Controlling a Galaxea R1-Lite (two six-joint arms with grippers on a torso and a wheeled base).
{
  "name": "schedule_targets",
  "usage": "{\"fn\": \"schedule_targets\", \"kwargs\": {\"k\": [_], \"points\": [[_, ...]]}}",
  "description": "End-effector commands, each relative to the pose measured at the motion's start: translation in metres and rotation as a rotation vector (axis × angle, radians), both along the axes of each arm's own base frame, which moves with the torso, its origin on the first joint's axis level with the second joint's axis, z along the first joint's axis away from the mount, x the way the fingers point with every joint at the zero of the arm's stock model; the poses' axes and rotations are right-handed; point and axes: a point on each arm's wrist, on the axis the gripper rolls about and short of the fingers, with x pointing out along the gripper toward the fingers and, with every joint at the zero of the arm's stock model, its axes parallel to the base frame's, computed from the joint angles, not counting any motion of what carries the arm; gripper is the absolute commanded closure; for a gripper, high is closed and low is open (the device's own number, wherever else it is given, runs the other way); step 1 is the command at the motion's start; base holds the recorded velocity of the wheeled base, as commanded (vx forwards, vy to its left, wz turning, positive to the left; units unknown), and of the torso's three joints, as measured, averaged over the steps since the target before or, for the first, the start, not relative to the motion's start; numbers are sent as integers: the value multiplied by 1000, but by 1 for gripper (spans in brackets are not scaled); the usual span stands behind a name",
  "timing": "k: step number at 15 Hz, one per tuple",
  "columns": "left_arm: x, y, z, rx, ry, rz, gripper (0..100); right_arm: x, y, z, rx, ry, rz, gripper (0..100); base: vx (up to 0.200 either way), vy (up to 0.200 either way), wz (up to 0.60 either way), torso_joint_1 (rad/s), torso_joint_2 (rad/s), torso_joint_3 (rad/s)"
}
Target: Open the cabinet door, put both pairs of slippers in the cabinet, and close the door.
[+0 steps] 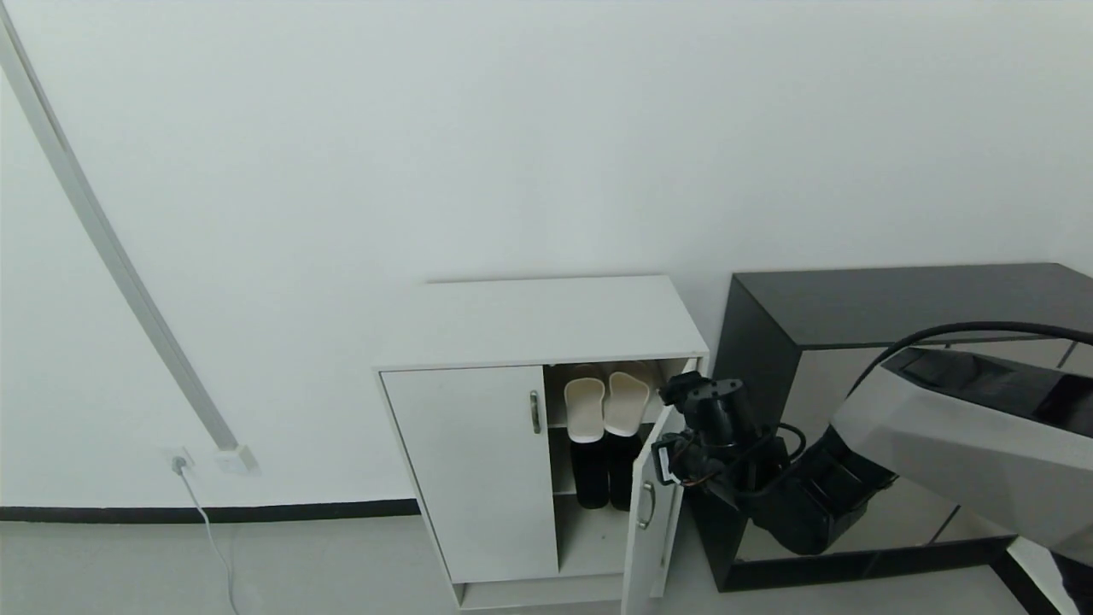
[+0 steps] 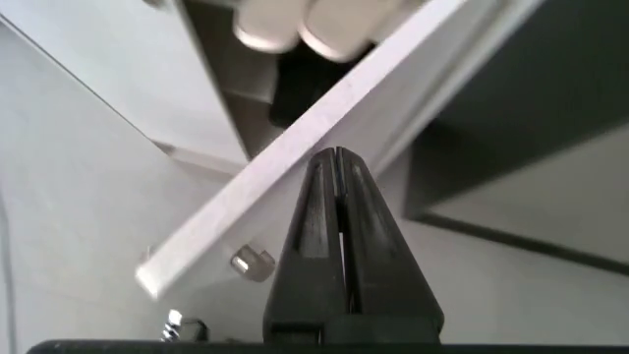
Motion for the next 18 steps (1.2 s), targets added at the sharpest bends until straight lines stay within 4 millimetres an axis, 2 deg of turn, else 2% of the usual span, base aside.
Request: {"fn": "schedule_targets", "kwargs": {"k": [1,3,6,8,11,15,18], "points": [[0,0,0,-1,1,0,100,0,10,-15,29,2,22,100,0,0,0,0,0,0],[0,0,0,-1,1,-1,100,-1,17,-16,106,-12,54,100,0,0,0,0,0,0],[0,0,0,-1,1,0,100,-3,18,-7,226,-69,105,100,0,0,0,0,0,0],[0,0,0,-1,1,0,100,-19,9,0,277,-71,208,100,0,0,0,0,0,0],[0,0,0,2,1,-1,100,-34,0,1,288,-66,247,100,0,0,0,0,0,0],[0,0,0,5,1,-4,100,-54,-15,-12,263,-19,240,100,0,0,0,0,0,0],[0,0,0,5,1,-6,100,-64,-22,-17,258,-15,237,100,200,0,0,1,1,1]]}}
